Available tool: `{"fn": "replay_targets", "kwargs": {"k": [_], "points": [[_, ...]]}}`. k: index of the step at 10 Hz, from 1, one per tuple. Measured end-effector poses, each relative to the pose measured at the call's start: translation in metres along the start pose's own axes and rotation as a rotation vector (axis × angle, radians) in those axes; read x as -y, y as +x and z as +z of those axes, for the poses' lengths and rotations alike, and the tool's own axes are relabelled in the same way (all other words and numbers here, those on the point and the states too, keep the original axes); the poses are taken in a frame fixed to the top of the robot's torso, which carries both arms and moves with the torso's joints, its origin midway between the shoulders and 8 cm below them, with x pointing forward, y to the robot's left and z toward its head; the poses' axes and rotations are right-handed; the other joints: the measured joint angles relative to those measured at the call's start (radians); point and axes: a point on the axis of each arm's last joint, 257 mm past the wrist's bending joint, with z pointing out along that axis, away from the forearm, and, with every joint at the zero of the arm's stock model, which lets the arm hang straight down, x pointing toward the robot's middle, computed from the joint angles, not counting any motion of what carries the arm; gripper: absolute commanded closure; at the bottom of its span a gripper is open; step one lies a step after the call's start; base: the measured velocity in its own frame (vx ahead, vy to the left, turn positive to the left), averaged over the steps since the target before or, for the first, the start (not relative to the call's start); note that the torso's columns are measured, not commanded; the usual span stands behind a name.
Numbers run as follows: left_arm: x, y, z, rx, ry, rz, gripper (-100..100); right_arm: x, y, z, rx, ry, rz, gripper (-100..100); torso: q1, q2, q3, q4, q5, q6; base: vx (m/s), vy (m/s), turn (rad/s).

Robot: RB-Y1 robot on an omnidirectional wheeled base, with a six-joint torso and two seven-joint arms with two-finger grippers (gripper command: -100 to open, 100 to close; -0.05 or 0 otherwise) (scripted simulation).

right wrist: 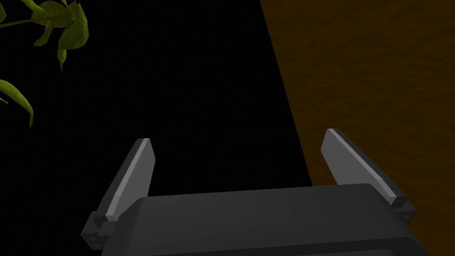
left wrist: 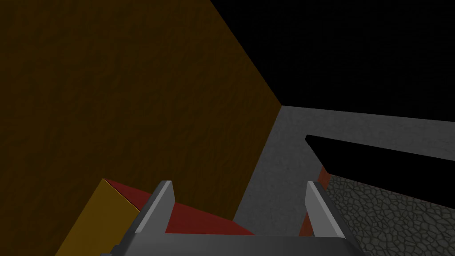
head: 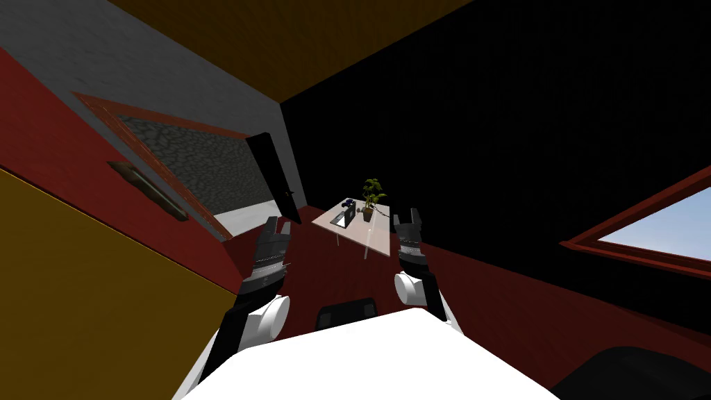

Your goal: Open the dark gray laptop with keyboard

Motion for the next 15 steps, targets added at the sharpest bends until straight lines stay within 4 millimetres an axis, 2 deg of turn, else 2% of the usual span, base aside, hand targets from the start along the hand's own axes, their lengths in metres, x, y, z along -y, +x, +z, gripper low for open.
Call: {"fn": "replay_targets", "kwargs": {"k": [2,9,10,12,15], "points": [[0.0,0.0,0.0,0.0,0.0,0.0,0,0.0,0.0,0.0,0.0,0.0,0.0,0,0.0,0.104,-0.209,0.105,0.0,0.0,0.0,0.0,0.0],[0.0,0.0,0.0,0.0,0.0,0.0,0,0.0,0.0,0.0,0.0,0.0,0.0,0,0.0,0.618,-1.234,0.617,0.0,0.0,0.0,0.0,0.0],[0.0,0.0,0.0,0.0,0.0,0.0,-100,0.0,0.0,0.0,0.0,0.0,0.0,0,0.0,0.691,-1.382,0.691,0.0,0.0,0.011,-0.004,-0.027],[-0.004,0.005,0.0,-0.044,-0.006,0.024,-100,0.0,0.0,0.0,0.0,0.0,0.0,0,0.0,0.734,-1.471,0.734,0.0,0.0,0.017,-0.015,-0.047],[-0.018,0.013,0.0,-0.11,-0.03,0.07,-100,0.0,0.0,0.0,0.0,0.0,0.0,0,0.0,0.737,-1.476,0.738,0.0,0.0,0.041,-0.03,-0.085]]}}
